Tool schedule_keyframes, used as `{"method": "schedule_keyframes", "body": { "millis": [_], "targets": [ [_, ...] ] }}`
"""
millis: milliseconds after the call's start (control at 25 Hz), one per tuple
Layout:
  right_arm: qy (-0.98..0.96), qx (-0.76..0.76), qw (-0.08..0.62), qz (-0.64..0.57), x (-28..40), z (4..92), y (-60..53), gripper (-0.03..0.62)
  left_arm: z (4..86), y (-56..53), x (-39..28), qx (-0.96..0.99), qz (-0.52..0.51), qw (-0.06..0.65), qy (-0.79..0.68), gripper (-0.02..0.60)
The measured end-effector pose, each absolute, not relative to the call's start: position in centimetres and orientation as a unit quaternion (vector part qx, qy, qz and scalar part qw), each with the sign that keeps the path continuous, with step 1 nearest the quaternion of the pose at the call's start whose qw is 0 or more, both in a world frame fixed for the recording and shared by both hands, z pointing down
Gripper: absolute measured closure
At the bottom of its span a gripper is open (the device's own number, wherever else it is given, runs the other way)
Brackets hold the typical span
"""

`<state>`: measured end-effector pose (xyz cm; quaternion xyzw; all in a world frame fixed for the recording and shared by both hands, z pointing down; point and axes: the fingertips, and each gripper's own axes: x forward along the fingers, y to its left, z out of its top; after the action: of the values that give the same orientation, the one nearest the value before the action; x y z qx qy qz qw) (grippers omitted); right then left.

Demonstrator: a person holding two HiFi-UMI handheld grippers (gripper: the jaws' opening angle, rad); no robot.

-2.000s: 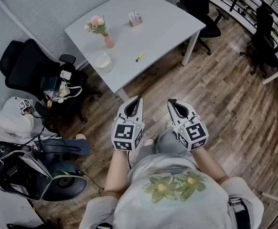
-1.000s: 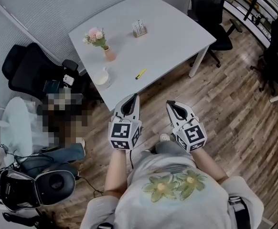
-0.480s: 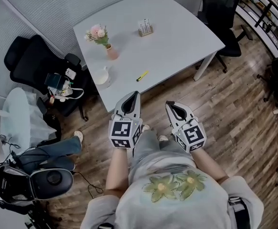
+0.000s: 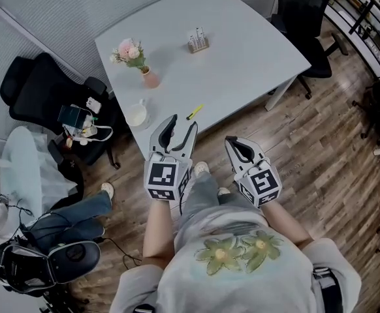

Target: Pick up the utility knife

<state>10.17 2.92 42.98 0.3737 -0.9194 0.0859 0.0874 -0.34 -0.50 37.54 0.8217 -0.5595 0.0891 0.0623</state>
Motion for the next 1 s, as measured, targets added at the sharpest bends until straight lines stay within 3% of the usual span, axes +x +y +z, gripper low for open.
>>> {"method": "schedule_keyframes", "body": {
  "millis": [80, 1000],
  "targets": [
    [-0.918, 0.377, 0.088, 0.088, 9.7, 43.0, 1.6, 0.589, 37.1, -1.7, -1.1, 0.822, 0.083, 0.058, -0.560, 0.348],
    [-0.904, 0.402, 0.103, 0.103, 7.0, 44.8, -8.9, 0.589, 44.5, -11.2, -3.0, 0.849, 0.173, 0.089, -0.491, 0.328]
  ]
}}
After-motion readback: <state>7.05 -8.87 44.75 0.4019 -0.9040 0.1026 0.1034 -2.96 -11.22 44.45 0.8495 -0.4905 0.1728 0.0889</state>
